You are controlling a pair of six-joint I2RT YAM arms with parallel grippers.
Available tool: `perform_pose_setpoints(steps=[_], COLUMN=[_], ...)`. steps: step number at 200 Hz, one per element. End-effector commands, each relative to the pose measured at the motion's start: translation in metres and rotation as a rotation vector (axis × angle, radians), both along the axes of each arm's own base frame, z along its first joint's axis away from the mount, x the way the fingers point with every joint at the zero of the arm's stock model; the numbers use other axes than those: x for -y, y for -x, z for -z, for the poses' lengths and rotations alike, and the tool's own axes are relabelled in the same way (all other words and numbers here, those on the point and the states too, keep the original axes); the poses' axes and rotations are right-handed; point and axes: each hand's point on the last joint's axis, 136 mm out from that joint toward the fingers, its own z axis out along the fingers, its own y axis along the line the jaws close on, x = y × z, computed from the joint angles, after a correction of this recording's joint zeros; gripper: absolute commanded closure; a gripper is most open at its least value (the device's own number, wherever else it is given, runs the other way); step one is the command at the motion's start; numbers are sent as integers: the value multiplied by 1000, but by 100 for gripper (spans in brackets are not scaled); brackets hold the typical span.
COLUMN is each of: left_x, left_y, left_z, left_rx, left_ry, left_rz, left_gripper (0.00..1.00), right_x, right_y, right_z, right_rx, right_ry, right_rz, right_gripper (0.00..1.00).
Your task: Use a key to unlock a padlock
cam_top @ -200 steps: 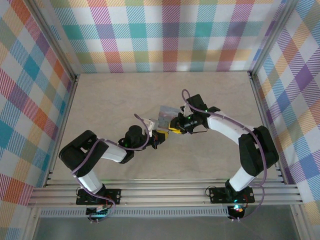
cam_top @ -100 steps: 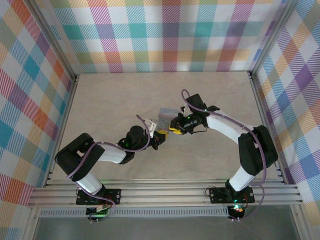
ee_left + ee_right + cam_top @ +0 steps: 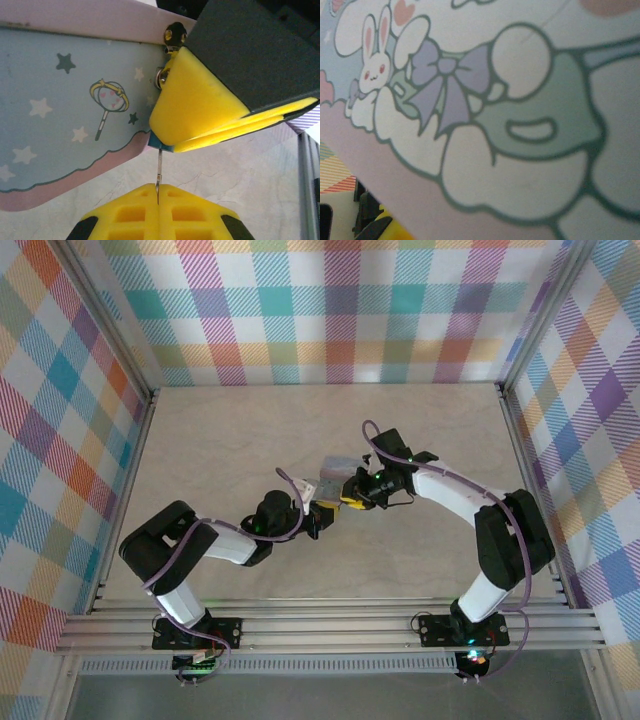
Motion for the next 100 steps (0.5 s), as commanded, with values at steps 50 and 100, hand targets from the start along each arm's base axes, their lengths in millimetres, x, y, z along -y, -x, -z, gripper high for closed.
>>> perform_pose_setpoints(steps=[50, 100], left_x=[4, -3], left_y=[-16, -17], left_z=[-68, -57], left_rx=[143, 116], left_ry=[219, 237], left_rz=[46, 43], left_gripper=[100, 100], right_x=[-10, -16], right_y=[24, 21], right_z=[-16, -18], right_rx=[-68, -85], right_ry=[-94, -156], right_rz=[-78, -75], right_gripper=[100, 100])
